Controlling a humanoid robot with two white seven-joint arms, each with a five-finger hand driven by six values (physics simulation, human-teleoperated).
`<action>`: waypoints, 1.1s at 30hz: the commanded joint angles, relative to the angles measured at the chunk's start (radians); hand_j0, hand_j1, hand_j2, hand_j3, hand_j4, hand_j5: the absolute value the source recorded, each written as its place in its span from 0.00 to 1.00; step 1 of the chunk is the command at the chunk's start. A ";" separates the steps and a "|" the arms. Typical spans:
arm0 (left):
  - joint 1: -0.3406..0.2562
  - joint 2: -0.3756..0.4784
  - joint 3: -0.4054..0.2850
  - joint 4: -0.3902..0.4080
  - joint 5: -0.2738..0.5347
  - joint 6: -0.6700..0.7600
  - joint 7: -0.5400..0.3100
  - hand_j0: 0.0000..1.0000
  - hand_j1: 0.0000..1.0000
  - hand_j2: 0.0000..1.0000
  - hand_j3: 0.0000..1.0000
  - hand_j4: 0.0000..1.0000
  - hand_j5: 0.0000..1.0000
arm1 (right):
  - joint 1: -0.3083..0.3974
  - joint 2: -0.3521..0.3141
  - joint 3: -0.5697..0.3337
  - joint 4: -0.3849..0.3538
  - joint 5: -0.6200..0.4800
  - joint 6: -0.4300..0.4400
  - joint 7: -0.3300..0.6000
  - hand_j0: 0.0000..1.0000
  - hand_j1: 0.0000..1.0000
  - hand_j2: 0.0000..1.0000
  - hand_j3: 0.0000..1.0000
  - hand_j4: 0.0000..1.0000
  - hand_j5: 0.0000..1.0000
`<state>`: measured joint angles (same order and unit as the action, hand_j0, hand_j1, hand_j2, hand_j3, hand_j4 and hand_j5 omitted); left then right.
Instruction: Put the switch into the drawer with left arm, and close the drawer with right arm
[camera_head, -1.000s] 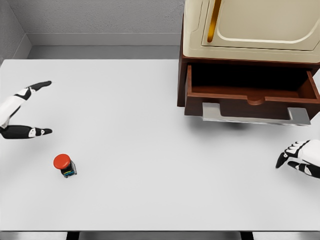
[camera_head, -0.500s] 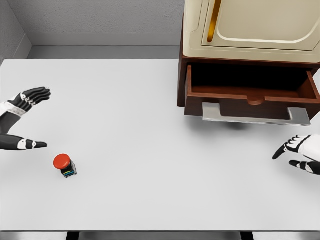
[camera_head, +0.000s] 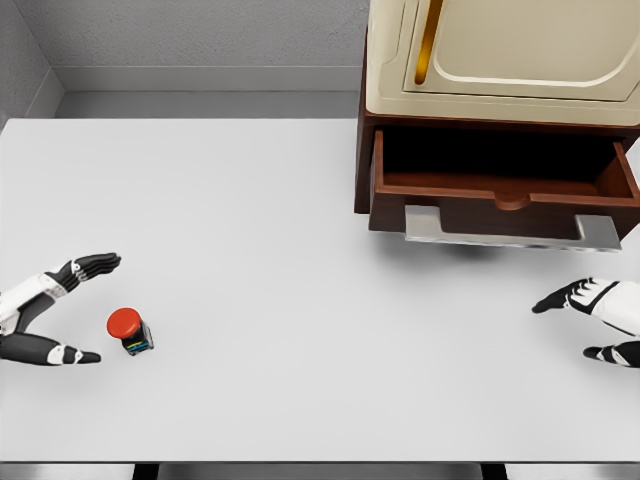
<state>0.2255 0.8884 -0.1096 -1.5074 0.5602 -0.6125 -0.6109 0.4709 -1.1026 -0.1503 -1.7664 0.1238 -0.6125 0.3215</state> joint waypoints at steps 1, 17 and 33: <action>0.000 0.001 -0.004 -0.001 -0.039 0.002 0.000 1.00 1.00 1.00 1.00 1.00 1.00 | 0.000 -0.005 -0.002 -0.001 -0.007 0.002 0.001 0.85 0.85 0.85 0.85 0.85 0.85; -0.067 -0.146 0.005 0.022 -0.299 0.002 0.000 1.00 1.00 1.00 1.00 1.00 1.00 | 0.000 -0.051 0.000 0.001 -0.001 0.002 0.001 0.79 0.79 0.79 0.79 0.79 0.79; -0.090 -0.164 0.008 0.053 -0.330 0.002 0.000 0.68 0.68 0.68 0.68 0.68 0.68 | 0.003 -0.106 -0.009 0.001 -0.009 0.002 -0.002 0.81 0.81 0.81 0.81 0.81 0.81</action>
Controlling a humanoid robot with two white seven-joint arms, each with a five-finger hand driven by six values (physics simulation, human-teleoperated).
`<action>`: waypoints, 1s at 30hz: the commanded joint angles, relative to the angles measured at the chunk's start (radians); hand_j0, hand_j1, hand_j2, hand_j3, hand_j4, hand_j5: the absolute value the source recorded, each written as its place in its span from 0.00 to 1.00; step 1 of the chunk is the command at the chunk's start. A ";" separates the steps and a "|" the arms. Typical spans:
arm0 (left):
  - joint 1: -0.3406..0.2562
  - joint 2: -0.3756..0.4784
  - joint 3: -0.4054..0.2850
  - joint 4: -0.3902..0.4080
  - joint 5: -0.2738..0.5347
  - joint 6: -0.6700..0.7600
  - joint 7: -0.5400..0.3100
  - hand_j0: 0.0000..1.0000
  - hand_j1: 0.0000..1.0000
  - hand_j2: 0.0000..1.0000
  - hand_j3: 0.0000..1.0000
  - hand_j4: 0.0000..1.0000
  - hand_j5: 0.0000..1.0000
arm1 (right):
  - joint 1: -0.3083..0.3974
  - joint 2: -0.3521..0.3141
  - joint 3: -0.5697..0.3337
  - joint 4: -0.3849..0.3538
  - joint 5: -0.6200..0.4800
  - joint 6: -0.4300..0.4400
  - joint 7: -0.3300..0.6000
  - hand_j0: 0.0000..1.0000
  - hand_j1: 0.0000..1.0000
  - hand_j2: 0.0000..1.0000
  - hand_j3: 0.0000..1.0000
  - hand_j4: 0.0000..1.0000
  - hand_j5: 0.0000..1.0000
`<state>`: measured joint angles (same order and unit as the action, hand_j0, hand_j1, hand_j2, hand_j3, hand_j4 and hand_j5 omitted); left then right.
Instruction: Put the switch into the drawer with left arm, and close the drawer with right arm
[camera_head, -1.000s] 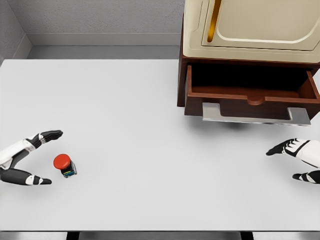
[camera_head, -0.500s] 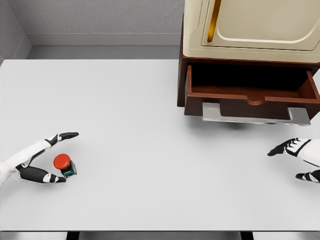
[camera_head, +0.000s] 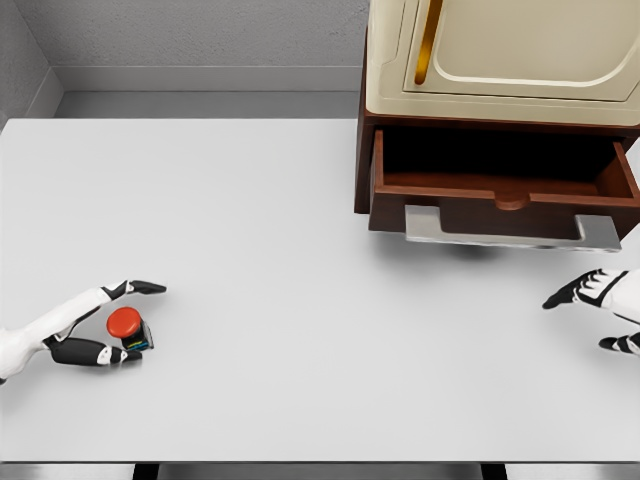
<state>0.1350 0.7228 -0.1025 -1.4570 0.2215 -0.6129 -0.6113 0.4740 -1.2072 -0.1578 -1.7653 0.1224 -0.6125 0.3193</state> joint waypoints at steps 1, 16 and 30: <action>0.000 0.001 0.001 0.006 0.009 0.002 0.000 0.67 0.67 0.67 0.67 0.67 0.67 | 0.000 0.000 -0.002 0.000 -0.007 0.002 -0.002 0.81 0.81 0.81 0.81 0.81 0.81; 0.009 -0.003 0.021 0.010 0.025 0.002 0.000 0.49 0.49 0.49 0.49 0.49 0.49 | -0.011 0.067 -0.003 0.001 -0.007 0.002 0.001 0.83 0.83 0.83 0.83 0.83 0.83; -0.040 -0.002 0.035 -0.042 0.029 0.002 0.000 0.31 0.31 0.31 0.31 0.31 0.31 | -0.021 0.084 -0.003 0.004 -0.010 0.002 0.000 0.83 0.83 0.83 0.83 0.83 0.83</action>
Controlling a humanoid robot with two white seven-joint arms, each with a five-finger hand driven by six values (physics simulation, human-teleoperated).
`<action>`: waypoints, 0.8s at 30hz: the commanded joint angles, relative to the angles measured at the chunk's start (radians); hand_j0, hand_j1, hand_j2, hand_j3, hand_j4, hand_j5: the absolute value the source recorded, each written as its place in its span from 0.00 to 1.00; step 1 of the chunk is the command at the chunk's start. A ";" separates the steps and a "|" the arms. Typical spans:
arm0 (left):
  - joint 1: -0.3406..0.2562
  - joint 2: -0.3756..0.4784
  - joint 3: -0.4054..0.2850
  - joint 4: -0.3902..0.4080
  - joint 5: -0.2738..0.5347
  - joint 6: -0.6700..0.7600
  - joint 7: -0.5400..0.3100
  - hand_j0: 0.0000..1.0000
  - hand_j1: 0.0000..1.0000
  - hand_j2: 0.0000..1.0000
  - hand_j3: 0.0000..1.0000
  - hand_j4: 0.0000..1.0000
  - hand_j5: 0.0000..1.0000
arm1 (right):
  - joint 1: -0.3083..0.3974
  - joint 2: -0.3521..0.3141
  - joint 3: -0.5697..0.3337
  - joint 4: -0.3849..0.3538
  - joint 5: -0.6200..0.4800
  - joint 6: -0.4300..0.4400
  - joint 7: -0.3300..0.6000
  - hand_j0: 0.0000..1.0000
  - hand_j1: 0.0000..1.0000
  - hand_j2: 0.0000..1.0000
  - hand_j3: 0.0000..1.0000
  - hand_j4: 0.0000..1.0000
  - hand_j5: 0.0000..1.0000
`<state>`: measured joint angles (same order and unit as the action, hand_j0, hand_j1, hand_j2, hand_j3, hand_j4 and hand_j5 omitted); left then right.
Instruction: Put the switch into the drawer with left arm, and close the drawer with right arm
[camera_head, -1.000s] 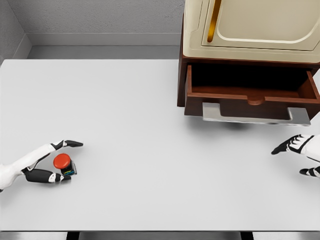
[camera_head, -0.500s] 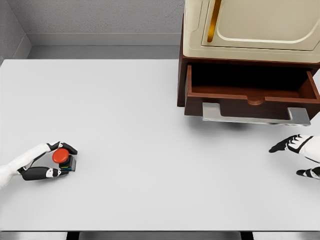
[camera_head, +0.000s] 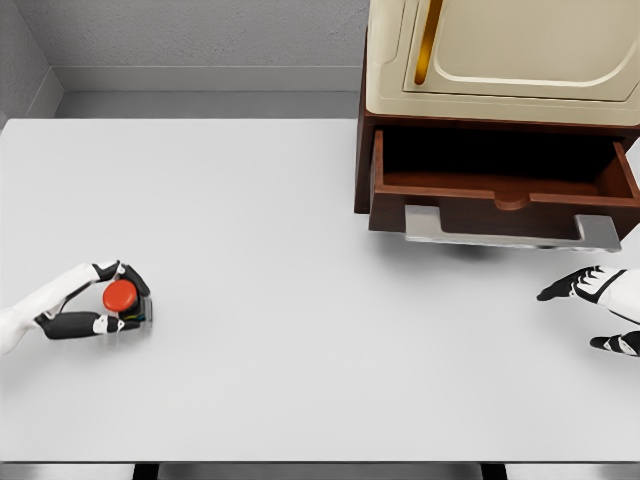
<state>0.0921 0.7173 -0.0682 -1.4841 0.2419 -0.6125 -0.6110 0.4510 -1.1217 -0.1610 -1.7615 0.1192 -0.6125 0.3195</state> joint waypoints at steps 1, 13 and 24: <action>-0.002 0.004 0.001 -0.024 0.008 0.002 0.000 0.31 0.31 0.31 0.31 0.31 0.31 | 0.002 -0.001 0.000 0.001 -0.007 0.002 0.000 0.83 0.83 0.83 0.83 0.83 0.83; -0.060 -0.004 -0.013 -0.167 -0.004 0.100 0.000 0.31 0.31 0.31 0.31 0.31 0.31 | 0.002 -0.003 0.000 0.001 -0.007 0.002 0.001 0.83 0.83 0.83 0.83 0.83 0.83; -0.178 -0.070 -0.065 -0.216 -0.007 0.223 0.000 0.30 0.30 0.30 0.30 0.30 0.30 | 0.002 -0.003 0.001 -0.001 -0.007 0.002 0.001 0.83 0.83 0.83 0.83 0.83 0.83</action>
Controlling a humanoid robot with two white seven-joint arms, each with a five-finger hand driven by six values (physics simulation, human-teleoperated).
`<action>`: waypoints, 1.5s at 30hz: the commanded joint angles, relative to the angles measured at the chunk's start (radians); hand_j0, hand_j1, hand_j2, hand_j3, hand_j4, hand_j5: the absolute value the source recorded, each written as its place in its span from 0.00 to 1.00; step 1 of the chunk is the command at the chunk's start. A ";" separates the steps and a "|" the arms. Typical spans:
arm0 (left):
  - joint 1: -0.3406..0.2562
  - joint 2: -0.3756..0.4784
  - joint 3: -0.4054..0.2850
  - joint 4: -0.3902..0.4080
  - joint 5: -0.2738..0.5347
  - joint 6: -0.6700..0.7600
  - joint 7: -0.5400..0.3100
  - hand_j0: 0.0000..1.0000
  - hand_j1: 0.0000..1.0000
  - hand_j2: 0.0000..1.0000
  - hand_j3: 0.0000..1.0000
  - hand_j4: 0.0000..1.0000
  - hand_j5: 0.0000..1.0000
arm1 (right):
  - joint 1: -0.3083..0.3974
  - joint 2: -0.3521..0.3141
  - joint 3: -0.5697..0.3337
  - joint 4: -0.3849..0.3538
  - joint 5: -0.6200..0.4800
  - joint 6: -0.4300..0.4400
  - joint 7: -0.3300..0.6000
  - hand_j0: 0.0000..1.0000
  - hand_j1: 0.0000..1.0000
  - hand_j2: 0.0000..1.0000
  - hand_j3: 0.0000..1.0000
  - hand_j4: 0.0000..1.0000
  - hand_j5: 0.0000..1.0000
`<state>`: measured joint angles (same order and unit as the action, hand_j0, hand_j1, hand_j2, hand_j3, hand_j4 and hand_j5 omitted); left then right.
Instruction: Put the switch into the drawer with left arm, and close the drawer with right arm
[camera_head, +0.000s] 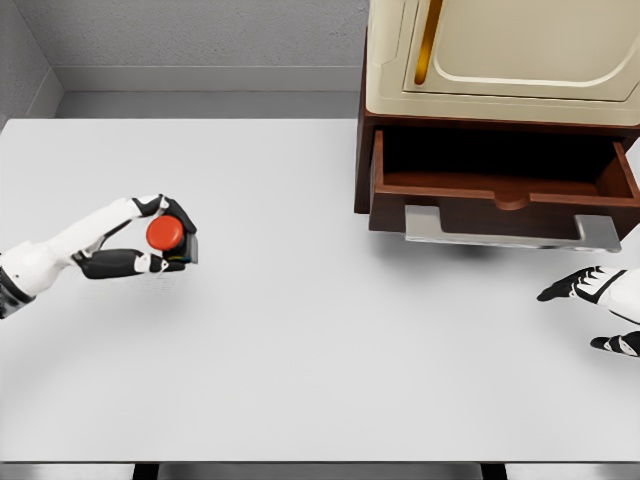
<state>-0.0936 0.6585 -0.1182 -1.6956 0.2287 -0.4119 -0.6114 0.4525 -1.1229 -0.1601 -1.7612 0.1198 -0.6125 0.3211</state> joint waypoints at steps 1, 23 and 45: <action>-0.003 -0.027 -0.015 -0.004 0.006 0.024 0.001 0.30 0.30 0.30 0.30 0.30 0.30 | 0.002 -0.001 0.001 -0.001 -0.008 0.002 0.000 0.83 0.83 0.83 0.83 0.83 0.83; -0.245 -0.307 -0.123 -0.003 -0.084 0.156 0.001 0.30 0.30 0.30 0.30 0.30 0.30 | 0.002 0.000 0.001 -0.001 -0.012 0.002 0.000 0.83 0.83 0.83 0.83 0.83 0.83; -0.380 -0.571 -0.146 0.011 -0.292 0.248 0.001 0.30 0.30 0.30 0.30 0.30 0.30 | 0.002 0.003 0.001 -0.001 -0.014 0.002 0.000 0.79 0.79 0.79 0.79 0.79 0.79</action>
<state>-0.4755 0.1136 -0.2627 -1.6854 -0.0406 -0.1803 -0.6120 0.4541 -1.1200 -0.1595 -1.7622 0.1132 -0.6125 0.3210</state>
